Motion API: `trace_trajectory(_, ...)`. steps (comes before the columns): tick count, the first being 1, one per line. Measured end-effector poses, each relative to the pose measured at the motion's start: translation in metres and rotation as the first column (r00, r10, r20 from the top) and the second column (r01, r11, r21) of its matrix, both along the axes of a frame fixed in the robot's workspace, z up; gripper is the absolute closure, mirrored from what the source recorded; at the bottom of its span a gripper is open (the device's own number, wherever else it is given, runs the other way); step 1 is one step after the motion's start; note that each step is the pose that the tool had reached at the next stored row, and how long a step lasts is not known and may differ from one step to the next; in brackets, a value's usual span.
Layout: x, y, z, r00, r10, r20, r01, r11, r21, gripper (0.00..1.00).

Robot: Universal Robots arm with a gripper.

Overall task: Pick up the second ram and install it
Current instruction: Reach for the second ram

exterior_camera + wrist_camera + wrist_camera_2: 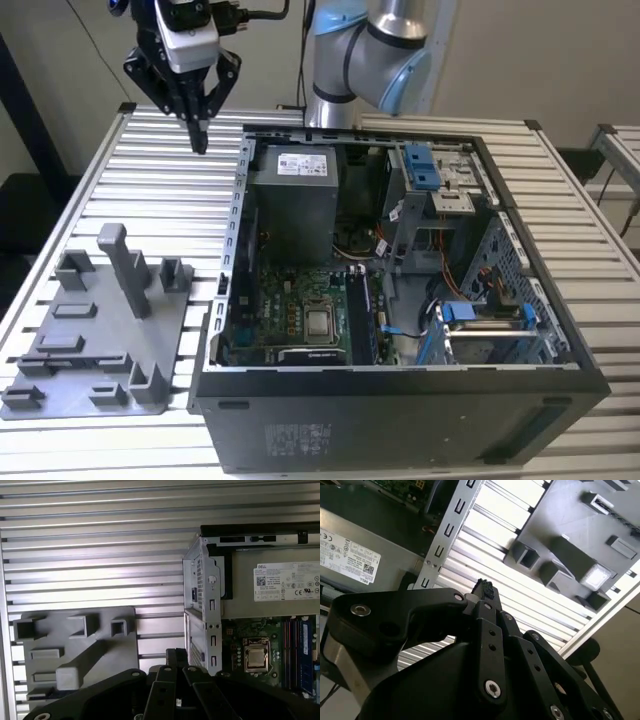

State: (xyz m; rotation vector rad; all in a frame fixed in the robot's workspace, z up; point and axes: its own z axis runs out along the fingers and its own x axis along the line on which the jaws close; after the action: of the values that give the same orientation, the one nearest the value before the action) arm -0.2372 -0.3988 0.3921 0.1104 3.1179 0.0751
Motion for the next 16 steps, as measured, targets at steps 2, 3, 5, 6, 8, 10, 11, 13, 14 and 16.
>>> trace_trajectory(2, -0.0027, 0.0000, 0.0000, 1.0000, 0.000, 0.0000, 0.000, 1.0000, -0.0001, 0.89)
trace_trajectory(3, -0.0039, 0.0000, 0.0000, 1.0000, 0.000, 0.0000, 0.000, 1.0000, -0.0001, 0.89)
trace_trajectory(5, -0.0064, 0.0000, 0.0000, 1.0000, 0.000, -0.0001, 0.000, 1.0000, -0.0001, 0.89)
trace_trajectory(6, -0.0077, 0.0000, 0.0000, 1.0000, 0.000, -0.0001, 0.000, 1.0000, -0.0001, 0.89)
trace_trajectory(8, -0.0102, 0.0000, 0.0000, 1.0000, 0.000, 0.0000, 0.000, 1.0000, 0.0000, 0.89)
trace_trajectory(10, -0.0125, 0.0000, 0.0000, 1.0000, 0.000, -0.0001, 0.000, 1.0000, -0.0001, 0.89)
trace_trajectory(11, -0.0138, 0.0000, -0.0001, 1.0000, 0.000, 0.0000, 0.000, 1.0000, 0.0000, 0.89)
trace_trajectory(13, -0.0160, 0.0000, 0.0000, 1.0000, 0.000, -0.0001, 0.000, 1.0000, -0.0001, 0.89)
trace_trajectory(14, -0.0173, 0.0000, 0.0000, 1.0000, 0.000, 0.0000, 0.000, 1.0000, -0.0001, 0.89)
trace_trajectory(16, -0.0196, 0.0000, -0.0001, 1.0000, 0.000, 0.0000, 0.000, 1.0000, -0.0001, 0.89)
